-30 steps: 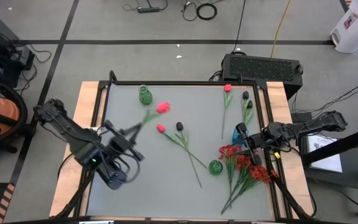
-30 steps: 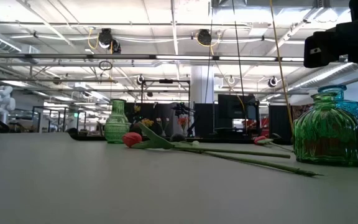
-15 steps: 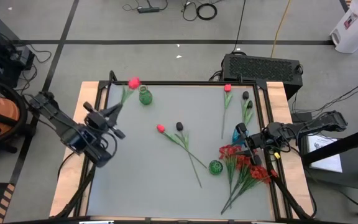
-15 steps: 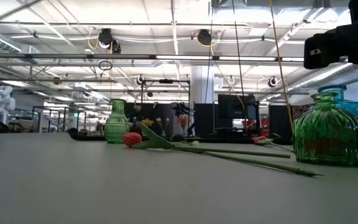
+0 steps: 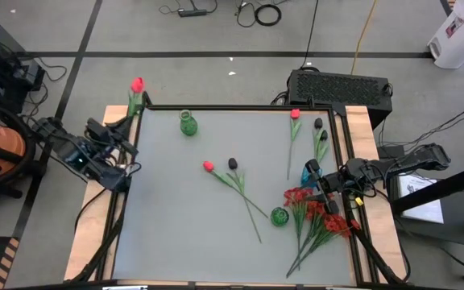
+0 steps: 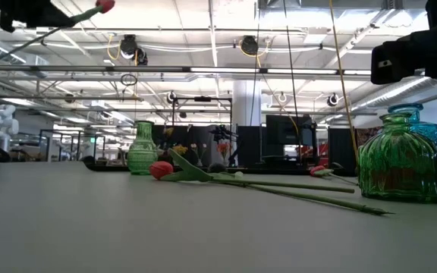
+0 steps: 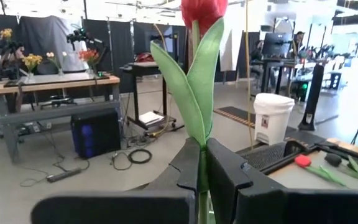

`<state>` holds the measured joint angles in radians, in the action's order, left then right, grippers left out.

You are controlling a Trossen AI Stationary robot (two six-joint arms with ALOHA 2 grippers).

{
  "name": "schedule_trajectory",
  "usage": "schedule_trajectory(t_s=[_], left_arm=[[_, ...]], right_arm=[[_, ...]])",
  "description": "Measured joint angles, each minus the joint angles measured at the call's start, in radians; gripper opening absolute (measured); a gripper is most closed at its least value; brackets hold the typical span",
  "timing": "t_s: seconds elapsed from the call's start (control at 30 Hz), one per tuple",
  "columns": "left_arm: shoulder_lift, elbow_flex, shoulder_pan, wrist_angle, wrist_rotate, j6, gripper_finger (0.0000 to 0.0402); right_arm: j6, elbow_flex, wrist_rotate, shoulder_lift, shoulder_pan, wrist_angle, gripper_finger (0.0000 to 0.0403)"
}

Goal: Sort flowers into vase by color
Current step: Put the bottom pink flower into the top green vase

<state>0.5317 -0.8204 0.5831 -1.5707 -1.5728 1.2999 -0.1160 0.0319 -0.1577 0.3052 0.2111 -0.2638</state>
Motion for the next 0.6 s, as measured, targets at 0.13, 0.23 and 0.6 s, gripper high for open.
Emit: schedule_trajectory(t_s=[0.13,0.23,0.6], left_arm=[[-0.1,0.002,0.0,0.0,0.0,-0.116,0.002],[-0.17,0.002,0.0,-0.001,0.0,-0.217,0.002],[-0.43,-0.022,0.067,0.0,-0.001,-0.42,0.002]], right_arm=[[0.0,0.0,0.0,0.0,0.0,0.001,0.0144],[0.0,0.0,0.0,0.0,0.0,0.001,0.0144],[0.0,0.0,0.0,0.0,0.0,0.005,0.0144]])
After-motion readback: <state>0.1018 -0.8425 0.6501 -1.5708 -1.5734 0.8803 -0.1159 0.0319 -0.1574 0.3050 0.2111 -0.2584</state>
